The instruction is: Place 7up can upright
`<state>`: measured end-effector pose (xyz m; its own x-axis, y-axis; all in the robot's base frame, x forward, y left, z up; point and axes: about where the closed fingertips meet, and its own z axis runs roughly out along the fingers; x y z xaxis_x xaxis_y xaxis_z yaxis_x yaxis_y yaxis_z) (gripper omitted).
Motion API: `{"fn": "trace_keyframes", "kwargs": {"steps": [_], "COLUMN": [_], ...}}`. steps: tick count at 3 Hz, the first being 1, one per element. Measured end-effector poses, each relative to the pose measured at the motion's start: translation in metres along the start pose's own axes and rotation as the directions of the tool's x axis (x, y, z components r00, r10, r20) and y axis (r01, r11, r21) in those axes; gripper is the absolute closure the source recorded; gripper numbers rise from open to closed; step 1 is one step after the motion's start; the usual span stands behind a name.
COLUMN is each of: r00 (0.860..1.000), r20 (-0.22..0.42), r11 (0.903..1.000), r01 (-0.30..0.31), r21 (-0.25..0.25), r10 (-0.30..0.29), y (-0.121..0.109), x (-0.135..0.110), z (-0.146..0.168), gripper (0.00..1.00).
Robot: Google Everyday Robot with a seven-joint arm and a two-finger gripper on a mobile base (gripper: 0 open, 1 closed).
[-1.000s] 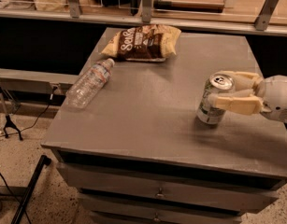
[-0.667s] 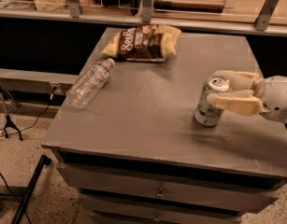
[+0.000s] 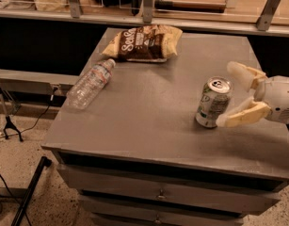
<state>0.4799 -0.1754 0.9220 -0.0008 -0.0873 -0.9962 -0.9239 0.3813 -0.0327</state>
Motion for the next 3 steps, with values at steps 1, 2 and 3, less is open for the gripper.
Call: {"fn": "trace_keyframes", "kwargs": {"steps": [1,2,3], "r00": [0.995,0.977,0.972], "r20": [-0.072,-0.149,-0.165], "r11": [0.9971,0.9881,0.9853], "r01": [0.076,0.154,0.171], "r21": [0.008,0.005,0.004], "r10": [-0.075,-0.151,-0.168], "y": [0.002,0.002,0.002], "x": [-0.016,-0.034,-0.037], "z": [-0.010,-0.024,-0.027], "gripper": [0.00,0.00,0.00]}}
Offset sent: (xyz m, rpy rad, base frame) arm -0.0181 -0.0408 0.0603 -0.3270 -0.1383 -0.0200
